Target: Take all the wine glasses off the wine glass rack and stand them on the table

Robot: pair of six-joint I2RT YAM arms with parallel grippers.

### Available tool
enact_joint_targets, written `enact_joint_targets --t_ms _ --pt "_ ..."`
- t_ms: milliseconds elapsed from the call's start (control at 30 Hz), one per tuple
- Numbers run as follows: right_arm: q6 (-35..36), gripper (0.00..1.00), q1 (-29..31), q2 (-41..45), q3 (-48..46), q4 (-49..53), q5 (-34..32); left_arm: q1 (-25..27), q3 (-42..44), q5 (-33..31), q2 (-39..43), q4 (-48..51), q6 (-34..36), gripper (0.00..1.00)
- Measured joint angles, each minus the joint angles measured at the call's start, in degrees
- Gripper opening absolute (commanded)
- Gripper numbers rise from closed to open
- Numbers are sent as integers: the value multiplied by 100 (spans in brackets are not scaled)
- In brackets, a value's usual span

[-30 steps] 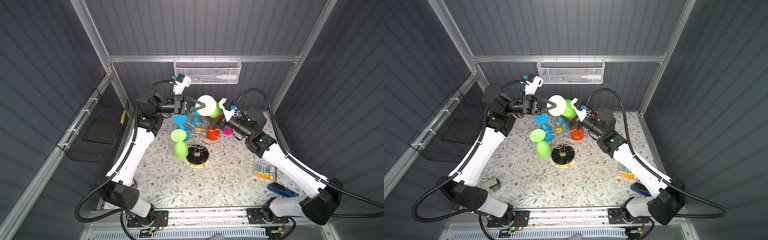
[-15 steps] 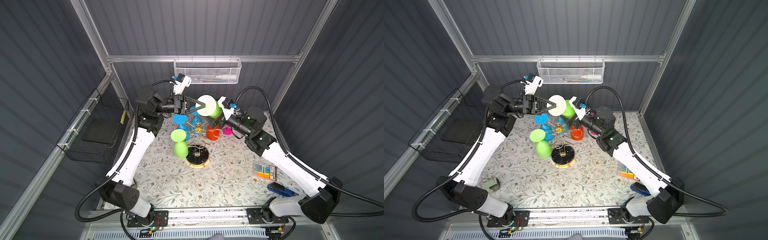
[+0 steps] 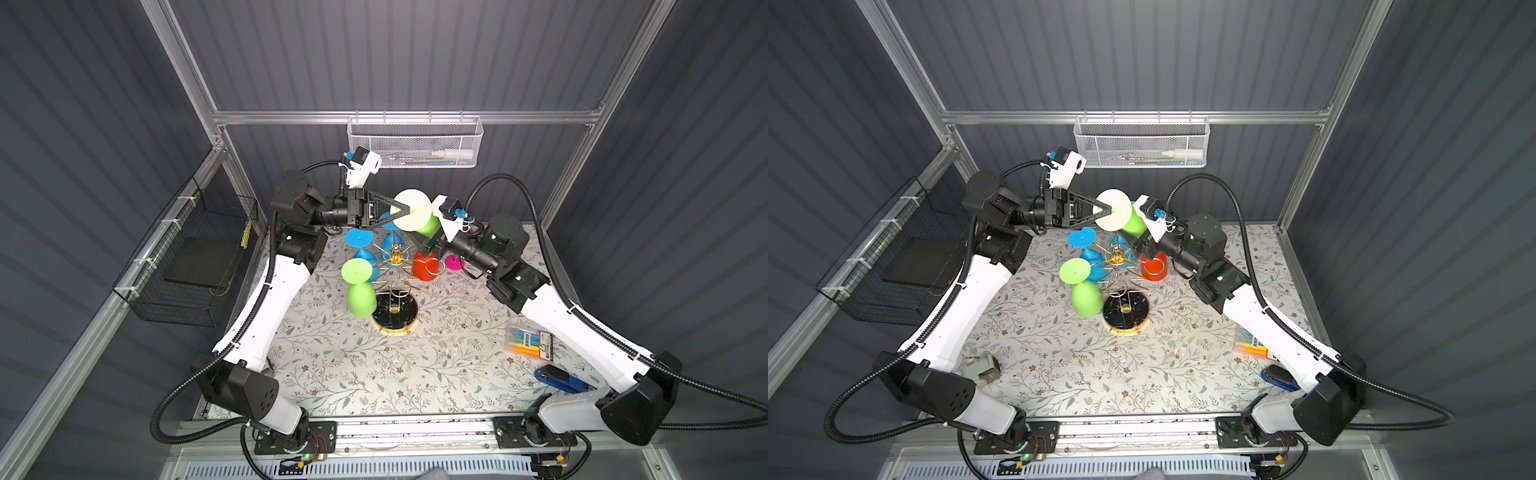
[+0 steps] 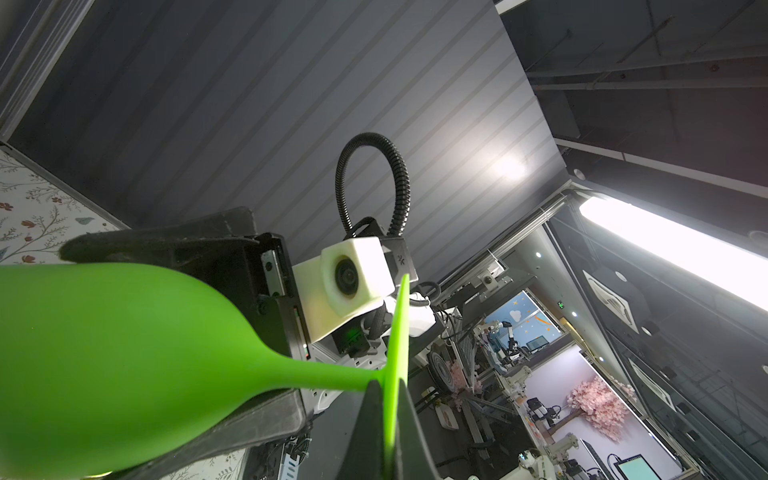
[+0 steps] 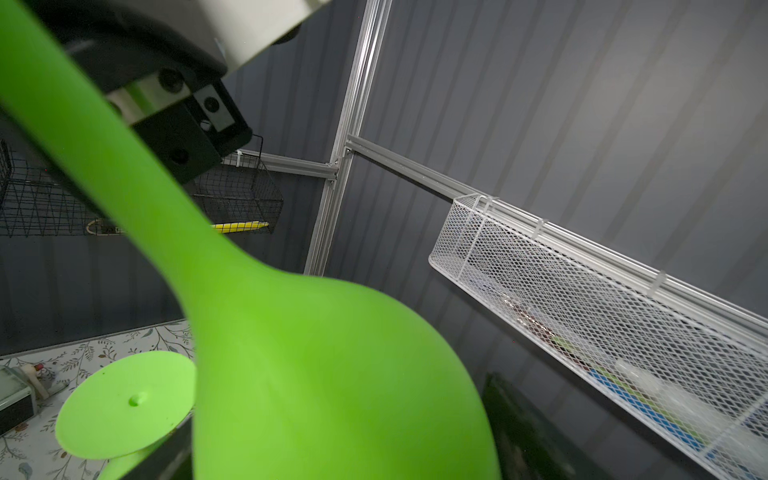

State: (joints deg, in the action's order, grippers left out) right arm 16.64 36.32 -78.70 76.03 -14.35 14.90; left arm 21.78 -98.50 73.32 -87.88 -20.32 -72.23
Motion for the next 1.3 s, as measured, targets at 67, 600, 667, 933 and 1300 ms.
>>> enact_joint_targets --t_ms 67,600,667,933,1300 --pt "-59 79 31 17 -17 52 -15 2 7 0 0 -83 -4 27" --pt "-894 70 87 1115 -264 1443 -402 4 380 -907 614 330 1926 85" --pt "-1058 69 87 1298 -247 1762 -431 4 660 -1440 977 595 2643 88" --pt "-1718 66 87 1506 487 3508 -553 4 2234 -3198 1810 9 4710 87" --pt "-2358 64 109 1504 1001 5086 -595 4 2798 -3648 1154 -1401 6837 74"
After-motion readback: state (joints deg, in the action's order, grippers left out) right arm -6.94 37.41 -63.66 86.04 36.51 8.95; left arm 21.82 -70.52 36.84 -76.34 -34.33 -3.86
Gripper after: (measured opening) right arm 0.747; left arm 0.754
